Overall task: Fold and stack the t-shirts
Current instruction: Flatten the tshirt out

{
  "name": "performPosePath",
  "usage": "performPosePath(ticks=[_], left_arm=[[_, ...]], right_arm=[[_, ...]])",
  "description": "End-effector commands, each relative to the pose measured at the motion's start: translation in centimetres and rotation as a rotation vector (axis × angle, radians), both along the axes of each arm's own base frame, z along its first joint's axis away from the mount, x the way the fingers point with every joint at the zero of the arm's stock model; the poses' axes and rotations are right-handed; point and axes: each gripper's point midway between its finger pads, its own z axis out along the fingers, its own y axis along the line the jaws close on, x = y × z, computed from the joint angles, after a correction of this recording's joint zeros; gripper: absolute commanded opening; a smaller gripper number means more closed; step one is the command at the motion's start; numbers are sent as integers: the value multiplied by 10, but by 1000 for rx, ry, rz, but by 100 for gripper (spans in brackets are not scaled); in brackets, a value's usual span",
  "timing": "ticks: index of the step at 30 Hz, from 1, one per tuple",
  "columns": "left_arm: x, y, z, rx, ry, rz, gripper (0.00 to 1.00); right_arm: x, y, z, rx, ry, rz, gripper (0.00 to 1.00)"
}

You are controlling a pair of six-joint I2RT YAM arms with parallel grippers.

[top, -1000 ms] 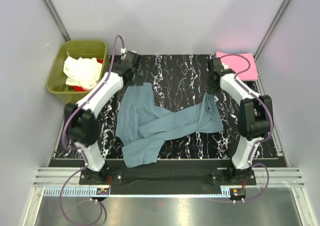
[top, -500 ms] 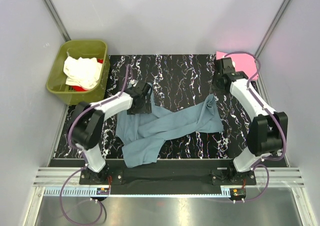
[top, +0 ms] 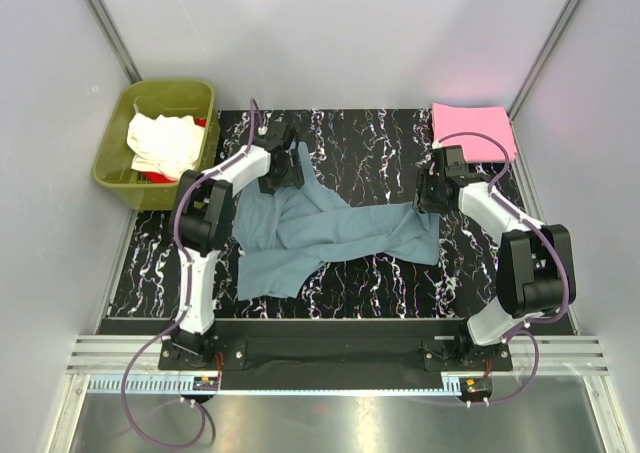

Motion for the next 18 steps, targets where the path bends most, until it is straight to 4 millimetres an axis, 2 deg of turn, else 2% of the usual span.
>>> performPosePath(ticks=[1,3,9,10,15,16,18], left_arm=[[9,1,8,-21,12,-32,77],[14,0,22,-27,-32,-49,78],[15,-3,79,-61,-138,-100,79],[13,-3,96,-68,-166,-102,79],[-1,19,142,-24,-276,-45,77],[-11,25,154,-26,-303,-32,78],[-21,32,161,-30,-323,-3,78]], right_arm=[[6,-7,-3,-43,-32,7,50],[6,-8,-4,-48,-35,1,50],[2,-13,-5,-70,-13,-19,43],[2,-16,-5,-82,-7,-31,42],[-4,-18,-13,-83,34,-53,38],[-6,-19,-13,-85,40,-55,37],[-7,-19,-15,-87,37,-53,37]])
